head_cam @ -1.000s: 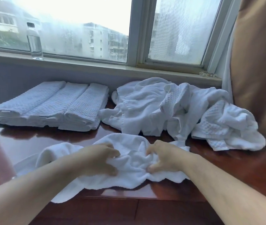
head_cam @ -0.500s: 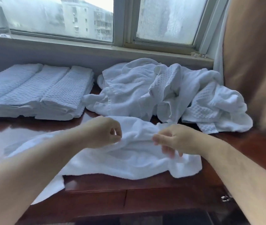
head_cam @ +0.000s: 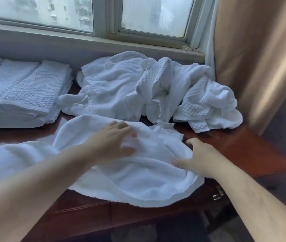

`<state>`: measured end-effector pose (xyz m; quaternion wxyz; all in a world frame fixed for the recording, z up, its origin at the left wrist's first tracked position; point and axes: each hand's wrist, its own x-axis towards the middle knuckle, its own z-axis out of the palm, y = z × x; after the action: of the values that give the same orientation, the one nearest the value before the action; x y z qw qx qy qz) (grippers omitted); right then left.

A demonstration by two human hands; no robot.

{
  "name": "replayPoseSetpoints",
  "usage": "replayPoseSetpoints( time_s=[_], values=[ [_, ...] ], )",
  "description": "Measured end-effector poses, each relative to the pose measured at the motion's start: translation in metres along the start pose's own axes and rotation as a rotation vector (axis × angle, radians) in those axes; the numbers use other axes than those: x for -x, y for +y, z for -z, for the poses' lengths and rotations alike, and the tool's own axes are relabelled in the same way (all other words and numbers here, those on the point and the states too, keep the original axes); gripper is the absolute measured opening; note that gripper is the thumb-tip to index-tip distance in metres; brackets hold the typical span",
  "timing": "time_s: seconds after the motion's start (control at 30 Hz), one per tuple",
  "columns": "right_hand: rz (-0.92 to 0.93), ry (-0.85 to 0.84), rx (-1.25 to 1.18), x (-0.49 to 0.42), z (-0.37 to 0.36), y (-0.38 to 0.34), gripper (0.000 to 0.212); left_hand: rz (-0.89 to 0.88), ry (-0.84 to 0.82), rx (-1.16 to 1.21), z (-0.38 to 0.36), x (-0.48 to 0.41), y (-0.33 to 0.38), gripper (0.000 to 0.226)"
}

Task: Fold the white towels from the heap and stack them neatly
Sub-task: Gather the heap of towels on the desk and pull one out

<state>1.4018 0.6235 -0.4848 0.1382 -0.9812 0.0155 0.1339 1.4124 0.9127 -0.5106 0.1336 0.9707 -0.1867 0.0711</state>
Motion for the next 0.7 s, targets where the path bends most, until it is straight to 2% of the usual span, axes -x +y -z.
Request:
replayPoseSetpoints(
  time_s=[0.07,0.1,0.13,0.2,0.27,0.3,0.33,0.4,0.43,0.5,0.57,0.63,0.7],
  values=[
    [-0.063,-0.023,-0.033,-0.001,0.009,0.013,0.044,-0.061,-0.107,0.014,-0.008,0.0,0.015,0.06],
    [-0.121,-0.01,-0.004,-0.001,0.015,0.021,0.032,-0.043,-0.138,-0.007,-0.009,-0.003,0.021,0.059],
    [-0.196,0.029,0.052,0.0,0.023,0.028,0.027,-0.027,-0.124,-0.043,-0.008,-0.008,0.028,0.055],
    [-0.325,0.122,0.192,0.004,0.037,0.039,0.02,-0.081,0.039,-0.091,-0.007,-0.02,0.04,0.049],
    [-0.38,0.183,0.386,0.005,0.037,0.046,0.036,-0.15,0.126,-0.1,-0.01,-0.028,0.05,0.044],
    [-0.313,0.239,0.42,0.003,0.035,0.043,0.047,-0.134,0.082,-0.108,-0.012,-0.031,0.053,0.048],
    [-0.155,0.289,0.377,-0.001,0.031,0.037,0.052,-0.075,-0.006,-0.116,-0.014,-0.032,0.054,0.055],
    [0.223,0.296,0.048,-0.008,0.026,0.016,0.044,0.04,-0.158,-0.129,-0.012,-0.035,0.055,0.066],
    [0.337,0.259,-0.073,-0.013,0.023,0.006,0.037,0.057,-0.19,-0.147,-0.01,-0.035,0.054,0.068],
    [0.37,0.213,-0.044,-0.028,0.014,-0.01,0.032,0.033,-0.214,-0.233,-0.005,-0.033,0.051,0.067],
    [0.237,0.198,0.163,-0.042,0.006,-0.018,0.032,-0.058,-0.19,-0.287,-0.002,-0.029,0.045,0.058],
    [0.13,0.214,0.357,-0.05,0.004,-0.024,0.032,-0.135,-0.221,-0.221,0.0,-0.023,0.039,0.045],
    [0.269,0.239,0.399,-0.058,0.004,-0.03,0.029,-0.202,-0.252,-0.091,0.0,-0.019,0.031,0.034]
  ],
)
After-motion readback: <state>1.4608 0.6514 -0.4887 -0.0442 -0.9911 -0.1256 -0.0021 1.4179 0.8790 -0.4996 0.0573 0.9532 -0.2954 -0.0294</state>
